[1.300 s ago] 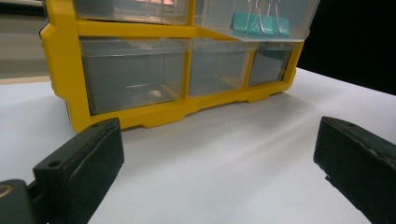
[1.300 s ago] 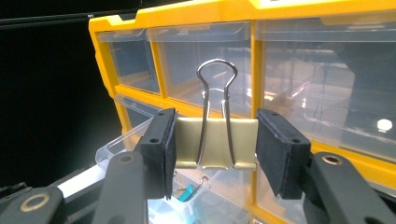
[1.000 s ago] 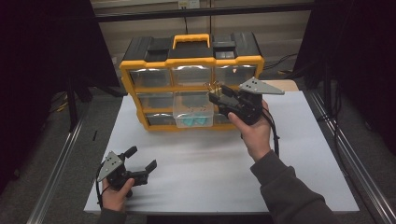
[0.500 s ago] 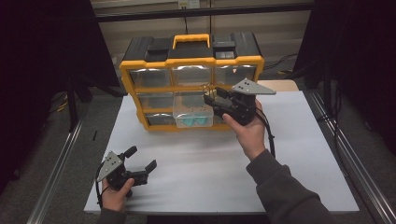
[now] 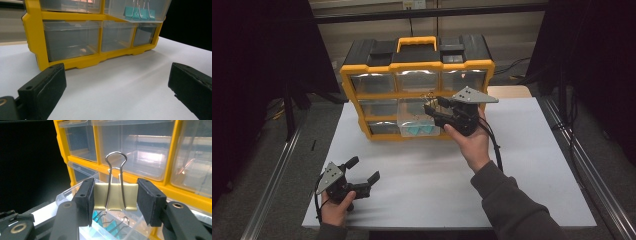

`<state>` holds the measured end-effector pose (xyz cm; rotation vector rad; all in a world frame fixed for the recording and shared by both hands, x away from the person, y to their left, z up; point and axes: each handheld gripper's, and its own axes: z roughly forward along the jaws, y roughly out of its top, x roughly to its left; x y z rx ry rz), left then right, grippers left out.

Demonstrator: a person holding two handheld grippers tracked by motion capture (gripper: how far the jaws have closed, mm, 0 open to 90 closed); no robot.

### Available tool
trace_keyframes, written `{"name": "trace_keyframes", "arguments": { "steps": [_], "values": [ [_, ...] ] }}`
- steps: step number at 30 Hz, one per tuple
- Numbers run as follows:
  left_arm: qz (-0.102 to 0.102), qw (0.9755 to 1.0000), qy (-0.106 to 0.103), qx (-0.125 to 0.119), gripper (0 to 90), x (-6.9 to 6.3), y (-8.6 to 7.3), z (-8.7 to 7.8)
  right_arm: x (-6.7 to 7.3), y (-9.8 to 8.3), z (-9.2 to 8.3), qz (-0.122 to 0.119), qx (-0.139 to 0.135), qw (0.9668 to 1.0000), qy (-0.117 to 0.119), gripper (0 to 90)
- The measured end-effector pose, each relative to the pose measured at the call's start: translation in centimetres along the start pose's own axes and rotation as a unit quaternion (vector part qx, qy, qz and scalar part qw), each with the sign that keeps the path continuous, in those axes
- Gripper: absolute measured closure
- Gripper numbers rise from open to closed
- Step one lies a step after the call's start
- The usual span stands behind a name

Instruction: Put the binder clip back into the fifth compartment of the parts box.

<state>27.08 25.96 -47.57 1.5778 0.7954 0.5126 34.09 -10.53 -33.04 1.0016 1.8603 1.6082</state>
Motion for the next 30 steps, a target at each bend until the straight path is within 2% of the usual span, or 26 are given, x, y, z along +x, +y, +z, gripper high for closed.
{"name": "trace_keyframes", "arguments": {
  "steps": [10,19,30],
  "values": [
    [0.006,1.0,0.002,0.001,1.7,0.1,0.0,-0.1,0.2,-0.3,0.6,0.0,0.01,1.0,0.002,50.2],
    [0.0,1.0,0.0,-0.001,1.7,0.0,0.0,0.0,0.3,-0.7,1.1,0.002,0.019,0.9998,0.001,50.2],
    [0.005,1.0,-0.002,0.004,1.7,0.0,0.0,0.1,0.2,-0.9,1.4,-0.007,0.031,0.9995,-0.003,50.2]
  ]
}}
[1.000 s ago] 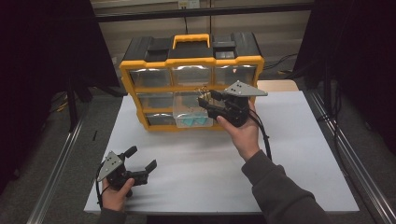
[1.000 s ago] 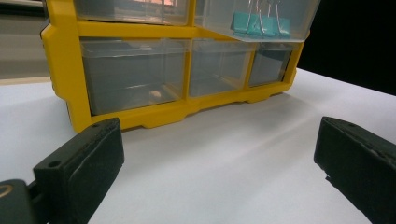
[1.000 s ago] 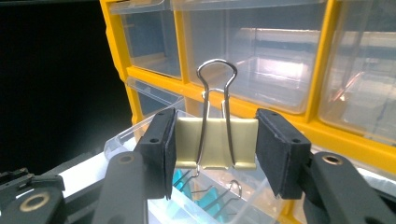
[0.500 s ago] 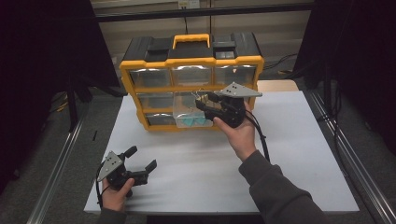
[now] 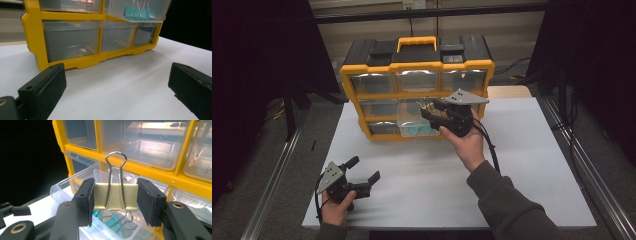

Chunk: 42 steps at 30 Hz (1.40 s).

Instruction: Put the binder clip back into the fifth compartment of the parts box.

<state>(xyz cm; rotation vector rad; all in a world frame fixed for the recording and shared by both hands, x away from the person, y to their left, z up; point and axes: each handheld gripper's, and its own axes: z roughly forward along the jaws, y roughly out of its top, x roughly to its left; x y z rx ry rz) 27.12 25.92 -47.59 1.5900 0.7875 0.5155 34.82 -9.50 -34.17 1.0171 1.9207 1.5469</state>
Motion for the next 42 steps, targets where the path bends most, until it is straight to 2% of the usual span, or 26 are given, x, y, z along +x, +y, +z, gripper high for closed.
{"name": "trace_keyframes", "arguments": {
  "steps": [6,8,10,13,19,21,23,24,27,28,34,37,38,39,40,41,42],
  "values": [
    [0.001,1.0,-0.002,0.0,1.7,0.0,0.0,0.0,-0.1,0.0,0.0,-0.003,0.003,1.0,-0.004,48.8],
    [0.0,1.0,-0.007,-0.001,1.7,0.0,0.0,0.0,-0.1,0.0,-0.1,-0.007,0.004,0.9999,-0.007,42.2],
    [-0.002,1.0,-0.001,-0.002,1.7,0.0,0.0,0.0,0.0,0.0,-0.2,-0.007,0.002,0.9999,-0.014,37.4],
    [-0.004,1.0,-0.001,-0.004,1.7,0.0,0.0,0.0,-0.1,0.1,-0.4,0.002,-0.002,0.9998,-0.019,28.7],
    [-0.002,1.0,-0.003,-0.002,1.6,0.0,0.0,0.1,-0.4,-0.2,-1.2,0.01,-0.003,0.9998,-0.014,15.3],
    [0.002,1.0,0.0,0.003,1.7,0.1,0.0,0.0,-0.5,-0.5,-1.7,0.007,-0.006,0.9999,-0.011,13.6],
    [-0.005,1.0,-0.004,-0.001,1.7,0.1,0.0,0.2,-0.7,-0.8,-2.1,0.008,-0.007,0.9999,-0.01,11.1],
    [0.004,1.0,-0.002,0.005,1.7,0.2,0.0,0.0,-0.7,-0.9,-2.4,0.009,-0.006,0.9999,-0.011,10.7],
    [-0.008,0.9999,0.0,-0.007,1.7,0.1,0.0,0.2,-1.0,-1.3,-3.2,0.009,-0.01,0.9999,-0.011,8.1],
    [-0.005,1.0,0.003,-0.006,1.7,0.1,0.0,0.2,-1.1,-1.5,-3.5,0.008,-0.011,0.9999,-0.009,7.3],
    [-0.008,1.0,0.002,-0.005,1.7,0.1,0.0,0.2,-1.5,-2.3,-5.3,0.005,-0.025,0.9997,0.005,5.6],
    [-0.006,1.0,0.003,-0.004,1.7,0.1,0.0,0.2,-1.6,-2.8,-6.0,0.008,-0.03,0.9995,0.009,5.0],
    [-0.003,1.0,-0.004,0.0,1.7,0.1,0.0,0.1,-1.8,-3.1,-6.3,0.01,-0.03,0.9995,0.011,4.5],
    [0.001,1.0,0.0,0.003,1.7,0.1,0.0,0.1,-1.9,-3.3,-6.4,0.011,-0.031,0.9994,0.01,4.2],
    [0.001,1.0,-0.002,0.004,1.7,0.2,0.0,0.1,-2.0,-3.5,-6.7,0.015,-0.03,0.9994,0.012,4.1],
    [-0.008,1.0,-0.001,-0.003,1.7,0.0,-0.1,0.2,-2.2,-3.8,-6.9,0.014,-0.03,0.9994,0.013,4.1],
    [-0.004,1.0,-0.001,0.0,1.7,0.1,0.0,0.2,-2.3,-4.0,-7.1,0.016,-0.033,0.9992,0.014,3.9]
  ]
}}
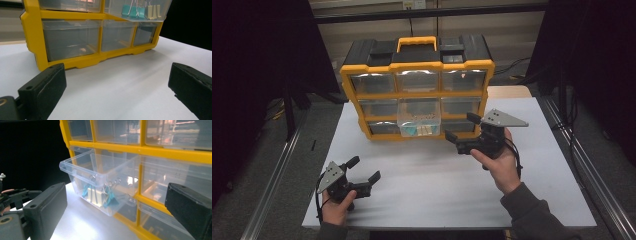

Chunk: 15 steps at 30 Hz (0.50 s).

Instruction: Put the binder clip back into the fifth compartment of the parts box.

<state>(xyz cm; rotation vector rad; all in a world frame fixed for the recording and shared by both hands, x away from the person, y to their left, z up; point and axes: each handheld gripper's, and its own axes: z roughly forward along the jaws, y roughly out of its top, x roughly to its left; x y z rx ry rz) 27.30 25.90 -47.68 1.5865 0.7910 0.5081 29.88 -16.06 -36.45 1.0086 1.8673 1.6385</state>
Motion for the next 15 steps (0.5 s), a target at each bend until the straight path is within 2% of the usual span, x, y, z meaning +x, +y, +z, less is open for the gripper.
{"name": "trace_keyframes", "arguments": {
  "steps": [13,15],
  "values": [
    [-0.002,1.0,0.006,-0.001,1.6,-0.1,0.0,0.0,-1.2,-2.9,-2.7,0.008,0.0,1.0,0.002,3.1],
    [-0.002,1.0,0.003,0.0,1.6,-0.1,0.0,0.0,-1.3,-3.3,-3.1,0.005,0.0,1.0,-0.004,3.1]
  ]
}}
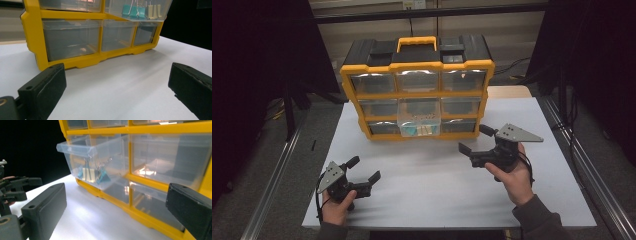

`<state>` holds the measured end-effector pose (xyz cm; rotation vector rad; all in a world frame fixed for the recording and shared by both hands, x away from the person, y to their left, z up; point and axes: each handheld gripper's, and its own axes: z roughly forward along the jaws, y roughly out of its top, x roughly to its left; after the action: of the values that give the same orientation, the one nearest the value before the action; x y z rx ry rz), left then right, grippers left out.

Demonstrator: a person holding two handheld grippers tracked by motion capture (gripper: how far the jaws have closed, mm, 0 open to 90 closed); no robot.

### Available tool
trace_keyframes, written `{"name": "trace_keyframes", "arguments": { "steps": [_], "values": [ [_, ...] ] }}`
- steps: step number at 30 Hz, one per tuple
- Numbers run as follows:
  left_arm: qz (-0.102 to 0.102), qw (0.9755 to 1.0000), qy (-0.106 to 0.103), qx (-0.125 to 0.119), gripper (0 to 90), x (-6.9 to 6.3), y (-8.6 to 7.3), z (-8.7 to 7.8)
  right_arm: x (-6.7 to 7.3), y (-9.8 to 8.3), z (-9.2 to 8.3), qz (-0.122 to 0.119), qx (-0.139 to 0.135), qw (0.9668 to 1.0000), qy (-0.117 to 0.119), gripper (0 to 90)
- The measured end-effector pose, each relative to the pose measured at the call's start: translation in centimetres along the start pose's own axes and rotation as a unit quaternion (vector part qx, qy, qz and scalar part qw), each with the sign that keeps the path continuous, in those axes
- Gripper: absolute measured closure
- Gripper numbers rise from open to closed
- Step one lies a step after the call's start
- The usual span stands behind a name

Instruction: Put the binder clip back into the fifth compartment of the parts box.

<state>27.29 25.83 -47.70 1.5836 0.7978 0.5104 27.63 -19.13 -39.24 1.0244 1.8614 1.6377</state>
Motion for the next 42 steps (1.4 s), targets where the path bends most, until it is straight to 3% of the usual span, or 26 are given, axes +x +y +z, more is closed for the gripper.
{"name": "trace_keyframes", "arguments": {
  "steps": [9,13,31,42],
  "values": [
    [0.004,1.0,0.006,0.002,1.6,0.0,0.0,0.0,-1.0,-1.7,-1.8,0.007,0.003,0.9999,-0.012,3.2],
    [0.003,1.0,-0.004,0.003,1.6,-0.1,0.0,0.1,-1.5,-2.4,-2.6,0.012,0.003,0.9998,-0.015,3.2],
    [0.001,1.0,0.001,0.001,1.6,-0.1,0.0,0.1,-3.1,-5.2,-5.7,0.008,0.01,0.999,-0.044,3.8],
    [0.001,1.0,-0.001,0.0,1.6,-0.1,0.0,0.1,-3.7,-6.6,-7.2,0.008,0.016,0.9986,-0.05,4.2]
  ]
}}
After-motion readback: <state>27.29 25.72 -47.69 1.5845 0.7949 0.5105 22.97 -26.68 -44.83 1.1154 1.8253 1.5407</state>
